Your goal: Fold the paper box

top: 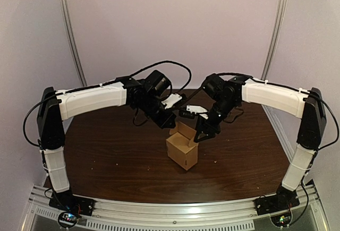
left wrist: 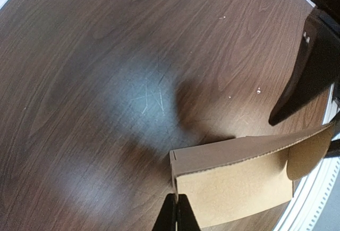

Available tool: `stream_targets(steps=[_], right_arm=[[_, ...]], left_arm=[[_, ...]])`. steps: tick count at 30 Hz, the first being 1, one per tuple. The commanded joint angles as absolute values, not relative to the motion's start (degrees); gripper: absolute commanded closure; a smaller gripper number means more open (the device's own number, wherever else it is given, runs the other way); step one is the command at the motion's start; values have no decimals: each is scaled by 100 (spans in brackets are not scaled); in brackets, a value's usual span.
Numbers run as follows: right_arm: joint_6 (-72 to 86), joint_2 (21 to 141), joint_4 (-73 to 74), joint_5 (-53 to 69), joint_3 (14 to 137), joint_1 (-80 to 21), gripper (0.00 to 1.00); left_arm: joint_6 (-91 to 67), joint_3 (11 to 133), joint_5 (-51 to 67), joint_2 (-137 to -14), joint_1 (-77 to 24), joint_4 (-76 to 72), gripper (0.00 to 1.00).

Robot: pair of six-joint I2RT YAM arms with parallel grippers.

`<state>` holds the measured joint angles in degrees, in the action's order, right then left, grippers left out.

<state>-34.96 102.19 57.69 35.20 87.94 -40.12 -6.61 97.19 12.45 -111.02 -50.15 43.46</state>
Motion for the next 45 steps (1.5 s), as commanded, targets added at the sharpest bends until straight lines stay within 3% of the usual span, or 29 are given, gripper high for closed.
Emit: stream_targets(steps=[1, 10, 26, 45], right_arm=[[-3441, 10317, 5773, 4002, 8953, -3711, 56], [-3947, 10362, 5998, 4423, 8842, -3588, 55], [-4988, 10187, 6489, 4106, 8707, -3876, 53], [-4828, 10112, 6351, 3612, 8604, -4078, 56]], left_arm=[[-563, 9870, 1534, -11136, -5089, 4380, 100], [-588, 9920, 1574, -11116, -5089, 4382, 100], [-642, 9849, 1627, -11109, -5088, 4265, 100], [-698, 9637, 1371, -11054, -5176, 4138, 100]])
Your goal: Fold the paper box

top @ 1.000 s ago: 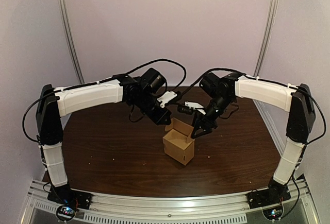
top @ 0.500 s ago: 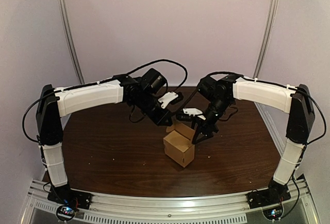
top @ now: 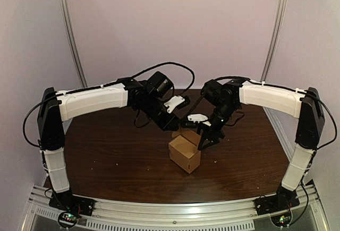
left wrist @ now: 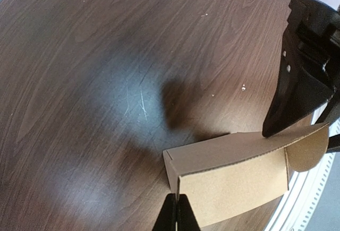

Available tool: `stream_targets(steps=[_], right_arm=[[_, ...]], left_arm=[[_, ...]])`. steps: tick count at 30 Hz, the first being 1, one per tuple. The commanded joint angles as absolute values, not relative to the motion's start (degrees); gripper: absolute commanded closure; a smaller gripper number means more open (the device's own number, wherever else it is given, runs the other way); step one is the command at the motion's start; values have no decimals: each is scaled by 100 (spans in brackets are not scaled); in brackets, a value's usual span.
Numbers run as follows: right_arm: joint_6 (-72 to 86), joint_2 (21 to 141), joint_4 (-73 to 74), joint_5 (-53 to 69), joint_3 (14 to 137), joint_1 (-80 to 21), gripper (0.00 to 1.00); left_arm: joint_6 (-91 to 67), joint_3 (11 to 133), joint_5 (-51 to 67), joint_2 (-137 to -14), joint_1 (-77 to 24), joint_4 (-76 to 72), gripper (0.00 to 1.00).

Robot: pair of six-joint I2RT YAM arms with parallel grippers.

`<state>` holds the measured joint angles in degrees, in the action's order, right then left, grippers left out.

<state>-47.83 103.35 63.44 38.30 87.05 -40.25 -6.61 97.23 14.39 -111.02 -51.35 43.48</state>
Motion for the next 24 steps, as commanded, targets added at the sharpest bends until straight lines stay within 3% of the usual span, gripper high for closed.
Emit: stream_targets(steps=[1, 24], right_arm=[[-4841, 10104, 6346, 3593, 8590, -4078, 56], [-4544, 9809, 6053, 3153, 8300, -4385, 57]], left_arm=[[-709, 9610, 1363, -11049, -5177, 4121, 100], [-1212, 9267, 1030, -10804, -5400, 3992, 100]])
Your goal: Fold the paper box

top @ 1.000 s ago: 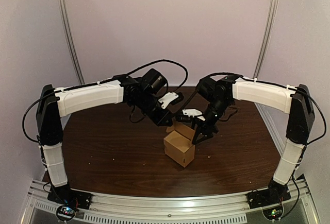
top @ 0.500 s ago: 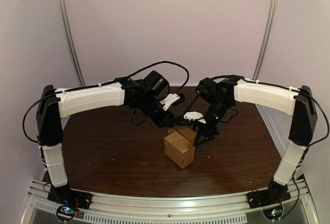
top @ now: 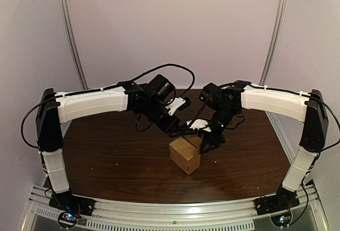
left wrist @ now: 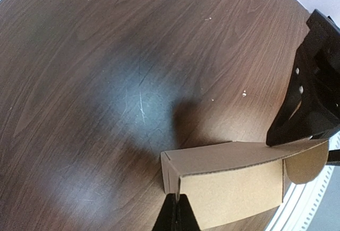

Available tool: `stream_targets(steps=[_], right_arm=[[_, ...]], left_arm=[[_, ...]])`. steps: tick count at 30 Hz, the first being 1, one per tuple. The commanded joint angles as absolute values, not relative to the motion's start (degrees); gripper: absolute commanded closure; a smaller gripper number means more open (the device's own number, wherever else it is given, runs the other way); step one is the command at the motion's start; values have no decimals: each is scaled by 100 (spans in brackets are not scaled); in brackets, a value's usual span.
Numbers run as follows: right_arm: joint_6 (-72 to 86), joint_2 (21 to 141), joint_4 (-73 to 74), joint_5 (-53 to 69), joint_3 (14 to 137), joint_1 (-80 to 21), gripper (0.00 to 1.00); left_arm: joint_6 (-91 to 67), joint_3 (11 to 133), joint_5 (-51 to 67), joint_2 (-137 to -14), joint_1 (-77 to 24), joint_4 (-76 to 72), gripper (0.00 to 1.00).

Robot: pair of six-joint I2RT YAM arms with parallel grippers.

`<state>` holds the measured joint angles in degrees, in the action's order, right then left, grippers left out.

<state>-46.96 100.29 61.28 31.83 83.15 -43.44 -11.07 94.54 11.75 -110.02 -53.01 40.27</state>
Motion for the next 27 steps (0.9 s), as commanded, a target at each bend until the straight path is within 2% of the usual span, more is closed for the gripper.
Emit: stream_targets(steps=[1, 27], right_arm=[[-4529, 9811, 6051, 3155, 8302, -4381, 58], [-4364, 9691, 5996, 2850, 8138, -4562, 59]], left_arm=[[-1219, 9233, 1024, -10802, -5411, 3992, 100], [-1380, 8757, 855, -10682, -5629, 3766, 100]])
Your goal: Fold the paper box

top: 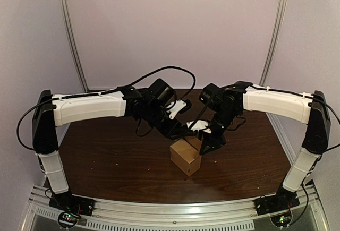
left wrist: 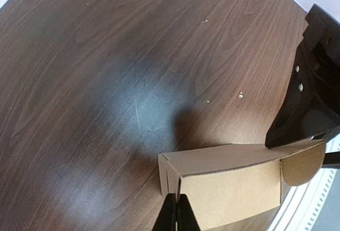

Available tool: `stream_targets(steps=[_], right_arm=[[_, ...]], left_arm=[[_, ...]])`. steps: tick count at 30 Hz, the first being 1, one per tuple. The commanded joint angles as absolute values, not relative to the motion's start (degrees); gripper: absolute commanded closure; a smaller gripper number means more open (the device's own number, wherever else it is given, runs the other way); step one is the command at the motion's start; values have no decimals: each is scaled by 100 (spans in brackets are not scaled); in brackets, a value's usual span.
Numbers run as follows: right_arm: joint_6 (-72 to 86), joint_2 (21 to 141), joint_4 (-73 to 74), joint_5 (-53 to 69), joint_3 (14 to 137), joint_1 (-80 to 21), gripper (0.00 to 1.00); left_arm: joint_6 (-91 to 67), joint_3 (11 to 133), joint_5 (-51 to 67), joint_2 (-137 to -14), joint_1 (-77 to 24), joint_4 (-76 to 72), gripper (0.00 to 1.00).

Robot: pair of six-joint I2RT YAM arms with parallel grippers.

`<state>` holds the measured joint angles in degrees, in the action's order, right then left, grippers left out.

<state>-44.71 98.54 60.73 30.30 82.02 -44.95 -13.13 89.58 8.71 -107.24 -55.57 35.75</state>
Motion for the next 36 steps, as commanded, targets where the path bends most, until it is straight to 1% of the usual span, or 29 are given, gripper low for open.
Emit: stream_targets(steps=[1, 36], right_arm=[[-4353, 9686, 5984, 2840, 8144, -4570, 59], [-4129, 9627, 5911, 2309, 8153, -4928, 60]], left_arm=[[-1380, 8742, 841, -10671, -5629, 3767, 100], [-1515, 7821, 450, -10288, -5884, 3108, 100]])
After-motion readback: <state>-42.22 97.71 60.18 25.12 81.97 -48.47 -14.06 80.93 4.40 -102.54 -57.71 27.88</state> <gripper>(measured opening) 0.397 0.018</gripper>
